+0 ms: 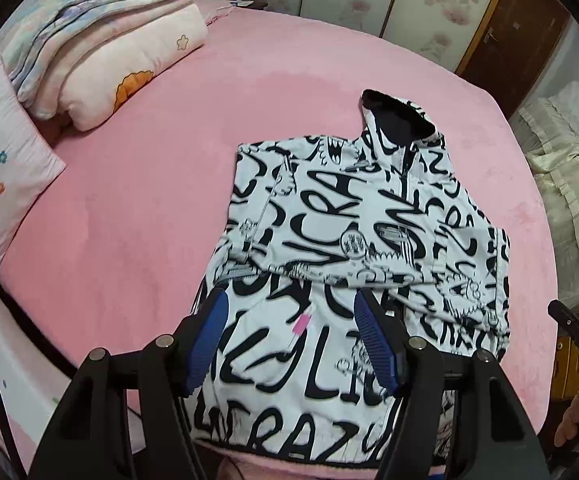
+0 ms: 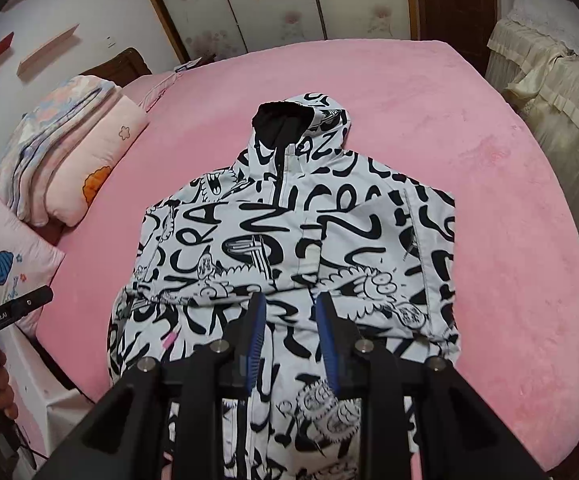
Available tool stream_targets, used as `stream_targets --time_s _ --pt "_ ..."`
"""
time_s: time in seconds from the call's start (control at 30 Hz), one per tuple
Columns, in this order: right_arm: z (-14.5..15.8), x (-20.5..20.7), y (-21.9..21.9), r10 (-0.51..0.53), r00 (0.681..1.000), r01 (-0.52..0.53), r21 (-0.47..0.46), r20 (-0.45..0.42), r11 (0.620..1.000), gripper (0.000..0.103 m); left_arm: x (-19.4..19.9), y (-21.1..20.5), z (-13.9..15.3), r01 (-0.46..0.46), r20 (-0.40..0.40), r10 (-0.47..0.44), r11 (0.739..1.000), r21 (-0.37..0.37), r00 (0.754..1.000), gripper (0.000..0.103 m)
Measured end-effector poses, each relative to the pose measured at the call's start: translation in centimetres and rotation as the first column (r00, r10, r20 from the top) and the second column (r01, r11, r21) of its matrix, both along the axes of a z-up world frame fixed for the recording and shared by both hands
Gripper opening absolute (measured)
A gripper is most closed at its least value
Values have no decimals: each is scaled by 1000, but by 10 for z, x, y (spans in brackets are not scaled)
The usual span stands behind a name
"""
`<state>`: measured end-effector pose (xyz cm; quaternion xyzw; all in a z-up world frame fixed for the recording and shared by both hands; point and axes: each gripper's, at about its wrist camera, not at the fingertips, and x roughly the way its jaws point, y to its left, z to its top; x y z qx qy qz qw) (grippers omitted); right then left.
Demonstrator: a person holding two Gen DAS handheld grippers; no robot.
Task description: Fold large clothes
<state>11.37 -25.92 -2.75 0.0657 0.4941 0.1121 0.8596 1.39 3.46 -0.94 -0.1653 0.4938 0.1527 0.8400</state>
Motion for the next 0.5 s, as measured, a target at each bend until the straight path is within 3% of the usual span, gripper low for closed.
stream_targets --time_s 0.27,0.5 --pt "-1 -37 -2 -39 999 39 -44 -9 998 29 -32 2 -7 51 -18 -51 999 13 999 64" --pt "-10 -81 -2 -119 992 116 -80 -40 990 32 -64 20 -36 104 -94 -105 994 -16 990 64"
